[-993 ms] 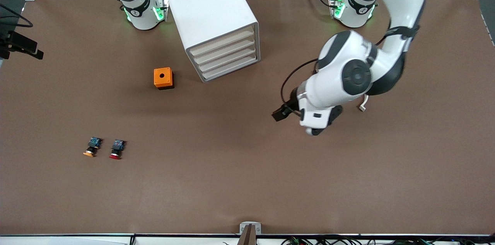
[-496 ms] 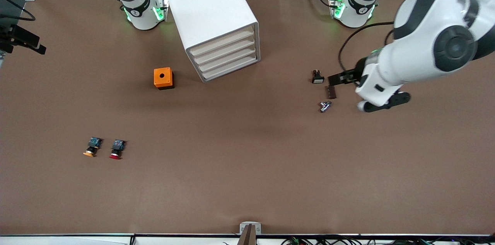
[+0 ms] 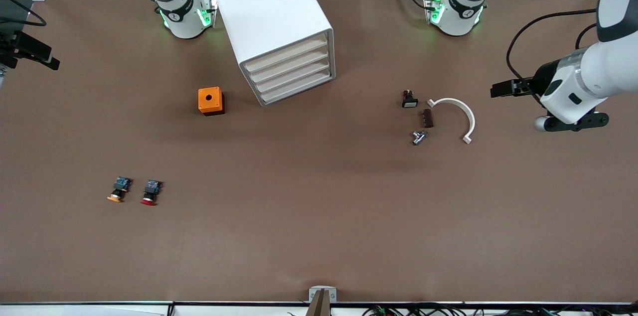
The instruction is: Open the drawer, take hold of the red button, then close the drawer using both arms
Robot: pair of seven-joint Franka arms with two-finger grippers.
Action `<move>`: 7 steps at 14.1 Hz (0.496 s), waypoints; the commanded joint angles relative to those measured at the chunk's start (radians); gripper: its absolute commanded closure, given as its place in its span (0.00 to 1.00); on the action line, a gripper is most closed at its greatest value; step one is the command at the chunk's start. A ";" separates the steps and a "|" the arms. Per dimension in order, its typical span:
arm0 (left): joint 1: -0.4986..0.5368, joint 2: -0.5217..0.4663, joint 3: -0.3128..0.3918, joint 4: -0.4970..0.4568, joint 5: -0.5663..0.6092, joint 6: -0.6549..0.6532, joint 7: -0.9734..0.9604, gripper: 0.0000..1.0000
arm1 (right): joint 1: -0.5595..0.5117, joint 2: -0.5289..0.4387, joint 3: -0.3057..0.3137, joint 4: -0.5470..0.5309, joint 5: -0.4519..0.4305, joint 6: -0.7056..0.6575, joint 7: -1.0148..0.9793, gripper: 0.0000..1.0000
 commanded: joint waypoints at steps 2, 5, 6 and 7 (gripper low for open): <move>0.012 -0.159 -0.002 -0.266 0.027 0.180 0.047 0.00 | -0.035 -0.029 0.021 -0.027 0.002 0.011 -0.030 0.00; -0.027 -0.211 0.043 -0.357 0.027 0.260 0.069 0.00 | -0.065 -0.035 0.068 -0.029 0.002 0.010 -0.028 0.00; -0.058 -0.213 0.076 -0.359 0.027 0.262 0.069 0.00 | -0.067 -0.036 0.078 -0.029 0.000 0.010 -0.028 0.00; -0.089 -0.213 0.108 -0.359 0.027 0.263 0.070 0.00 | -0.064 -0.038 0.076 -0.030 0.000 0.007 -0.023 0.00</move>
